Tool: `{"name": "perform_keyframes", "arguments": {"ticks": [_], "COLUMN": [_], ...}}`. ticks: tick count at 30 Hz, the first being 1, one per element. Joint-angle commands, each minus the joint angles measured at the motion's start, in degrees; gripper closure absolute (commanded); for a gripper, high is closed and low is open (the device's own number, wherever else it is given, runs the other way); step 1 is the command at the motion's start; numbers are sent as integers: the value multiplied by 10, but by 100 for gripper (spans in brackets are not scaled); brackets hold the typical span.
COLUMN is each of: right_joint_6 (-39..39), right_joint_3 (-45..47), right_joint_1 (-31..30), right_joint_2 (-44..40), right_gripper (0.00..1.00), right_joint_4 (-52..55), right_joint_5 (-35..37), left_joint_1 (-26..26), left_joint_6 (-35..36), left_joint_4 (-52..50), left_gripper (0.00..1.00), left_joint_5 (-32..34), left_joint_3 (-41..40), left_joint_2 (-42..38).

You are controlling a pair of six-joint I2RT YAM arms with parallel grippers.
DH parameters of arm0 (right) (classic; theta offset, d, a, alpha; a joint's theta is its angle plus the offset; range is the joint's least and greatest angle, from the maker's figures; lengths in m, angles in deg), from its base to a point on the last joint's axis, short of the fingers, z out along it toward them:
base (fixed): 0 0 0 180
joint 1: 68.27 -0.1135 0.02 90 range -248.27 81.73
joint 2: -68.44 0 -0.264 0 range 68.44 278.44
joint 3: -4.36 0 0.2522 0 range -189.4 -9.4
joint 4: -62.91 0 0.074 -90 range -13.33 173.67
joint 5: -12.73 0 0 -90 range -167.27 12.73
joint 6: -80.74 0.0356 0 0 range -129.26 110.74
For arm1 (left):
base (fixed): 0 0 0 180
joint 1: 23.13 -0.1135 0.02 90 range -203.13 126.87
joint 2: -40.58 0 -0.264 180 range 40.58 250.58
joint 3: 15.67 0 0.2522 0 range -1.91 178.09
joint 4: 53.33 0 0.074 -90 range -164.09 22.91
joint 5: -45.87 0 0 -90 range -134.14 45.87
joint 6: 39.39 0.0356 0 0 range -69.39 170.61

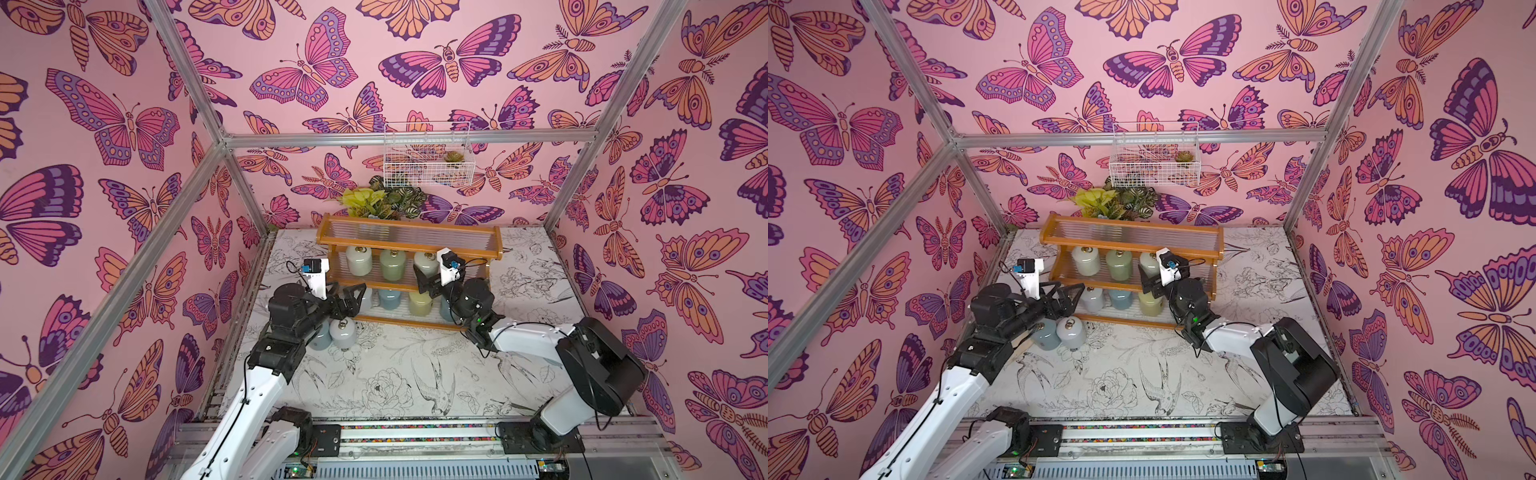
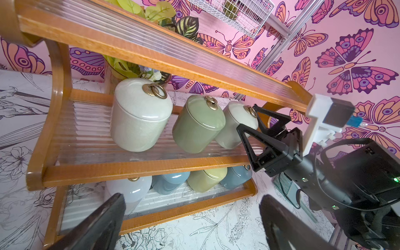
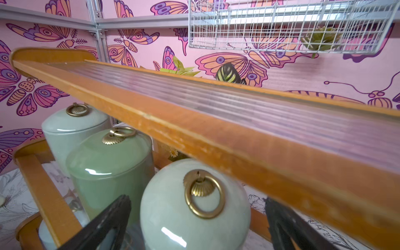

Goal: Remove the tea canisters from the shelf
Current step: Pick up the tea canister from the shelf.

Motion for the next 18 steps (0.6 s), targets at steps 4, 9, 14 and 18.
{"name": "perform_keyframes", "arguments": {"ticks": [4,9,14,18], "right_joint_6": [11,15,12,9], "right_joint_3": [-20,-29,-48,-54], "right_joint_1": [5,6,7,7], "right_joint_2": [41,76,106,119], "right_gripper": [1,1,1,1], "right_joint_4": [-72,-113,-117,-128], "right_joint_5": [-3,-2,5,16], "left_joint_1": [3,3,3,3], "left_joint_6": [20,26,32,34], "left_joint_4": [0,-4,-10,-12], "left_gripper": [0,0,0,0], "left_joint_5": [-7,-7,-1,3], "left_joint_3": [-3,1,1,-1], "left_joint_2": [2,2,1,2]}}
